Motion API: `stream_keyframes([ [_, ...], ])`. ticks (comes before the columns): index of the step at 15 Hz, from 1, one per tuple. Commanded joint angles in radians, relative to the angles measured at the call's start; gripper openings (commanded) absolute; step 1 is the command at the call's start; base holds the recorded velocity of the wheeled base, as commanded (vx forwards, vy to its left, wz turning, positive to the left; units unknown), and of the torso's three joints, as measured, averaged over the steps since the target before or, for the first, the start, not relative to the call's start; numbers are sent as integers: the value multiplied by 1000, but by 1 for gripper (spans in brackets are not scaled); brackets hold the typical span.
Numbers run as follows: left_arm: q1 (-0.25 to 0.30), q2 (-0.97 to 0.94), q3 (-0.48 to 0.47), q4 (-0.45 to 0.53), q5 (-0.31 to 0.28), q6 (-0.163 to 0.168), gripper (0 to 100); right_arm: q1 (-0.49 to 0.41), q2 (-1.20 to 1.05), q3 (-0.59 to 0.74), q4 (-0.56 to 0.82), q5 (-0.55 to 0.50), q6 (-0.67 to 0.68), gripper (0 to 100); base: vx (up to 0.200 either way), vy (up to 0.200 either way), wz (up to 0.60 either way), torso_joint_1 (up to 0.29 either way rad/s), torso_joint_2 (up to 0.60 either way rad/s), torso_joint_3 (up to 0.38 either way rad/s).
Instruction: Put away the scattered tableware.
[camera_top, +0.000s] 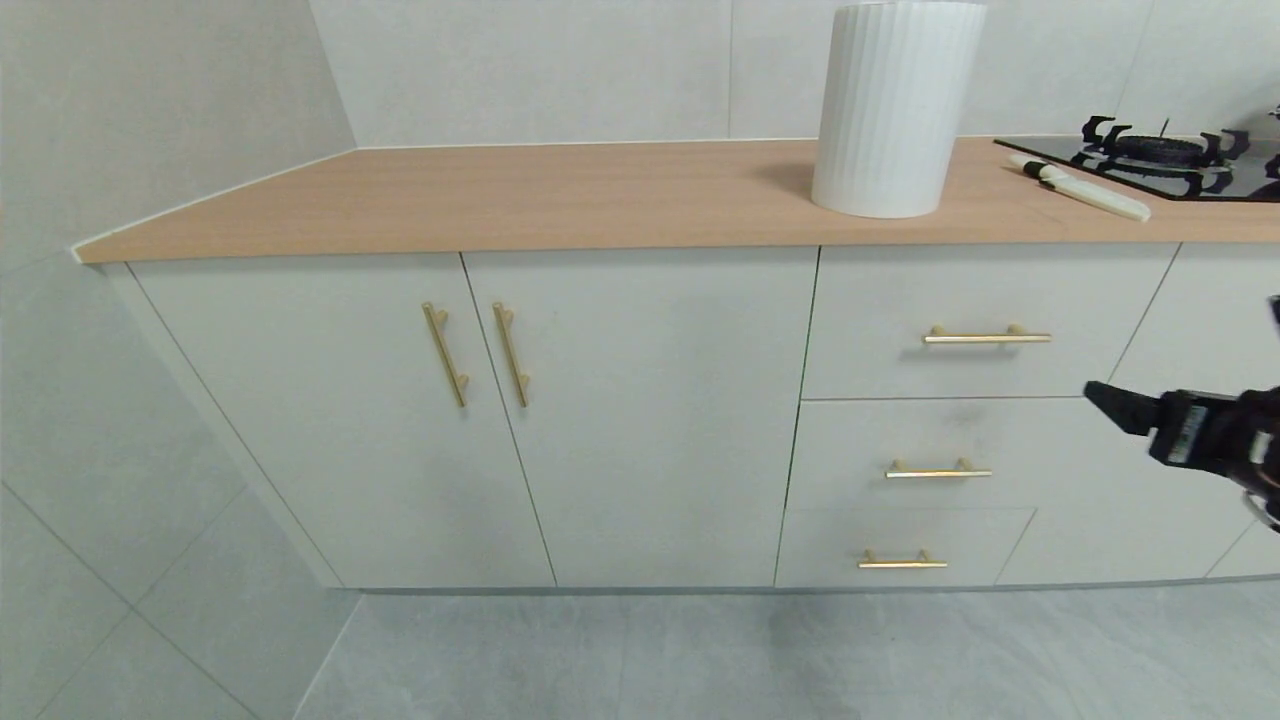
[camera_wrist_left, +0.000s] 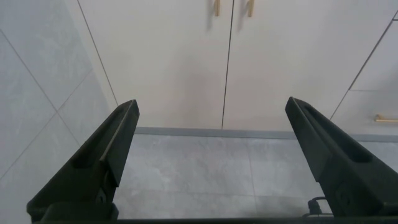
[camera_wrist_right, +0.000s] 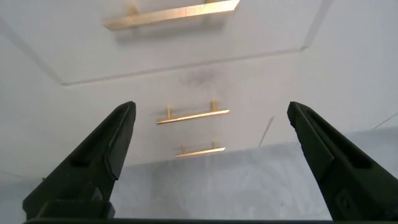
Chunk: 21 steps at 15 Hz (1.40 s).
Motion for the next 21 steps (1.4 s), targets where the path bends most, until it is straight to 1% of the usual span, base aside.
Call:
stream_keyframes([
  [1, 0, 0, 0, 0, 1, -2, 100, -5, -622, 308, 67, 4, -46, 100, 0, 0, 0, 0, 0, 0],
  [3, 0, 0, 0, 0, 1, 0, 100, -5, -832, 338, 287, 5, -94, 100, 0, 0, 0, 0, 0, 0],
  [4, 0, 0, 0, 0, 1, 0, 100, -5, -944, 327, 439, 7, -98, 100, 0, 0, 0, 0, 0, 0],
  [5, 0, 0, 0, 0, 1, -2, 100, -5, -978, 319, 495, 5, -98, 100, 0, 0, 0, 0, 0, 0],
  [6, 0, 0, 0, 0, 1, 0, 100, -6, -1070, 304, 627, -12, -101, 100, 0, 0, 0, 0, 0, 0],
  [7, 0, 0, 0, 0, 1, -2, 100, -8, -1111, 305, 658, -39, -104, 100, 0, 0, 0, 0, 0, 0],
  [10, 0, 0, 0, 0, 1, 0, 100, -9, -1209, 344, 679, -85, -109, 100, 0, 0, 0, 0, 0, 0],
  [11, 0, 0, 0, 0, 1, 0, 100, -26, -1243, 364, 707, -122, -114, 100, 0, 0, 0, 0, 0, 0],
  [13, 0, 0, 0, 0, 1, 0, 100, -42, -1346, 408, 753, -125, -124, 100, 0, 0, 0, 0, 0, 0],
  [15, 0, 0, 0, 0, 1, 0, 100, -45, -1354, 466, 713, -118, -106, 100, 0, 0, 0, 0, 0, 0],
  [16, 0, 0, 0, 0, 1, 0, 100, -43, -1354, 483, 676, -84, -83, 100, 0, 0, 0, 0, 0, 0],
  [18, 0, 0, 0, 0, 1, 0, 100, -43, -1354, 486, 663, 53, -31, 100, 0, 0, 0, 0, 0, 0],
  [19, 0, 0, 0, 0, 1, 0, 100, -43, -1354, 486, 666, 100, -12, 100, 0, 0, 0, 0, 0, 0],
  [21, 0, 0, 0, 0, 1, 0, 100, -43, -1354, 486, 669, 132, -31, 100, 0, 0, 0, 0, 0, 0],
])
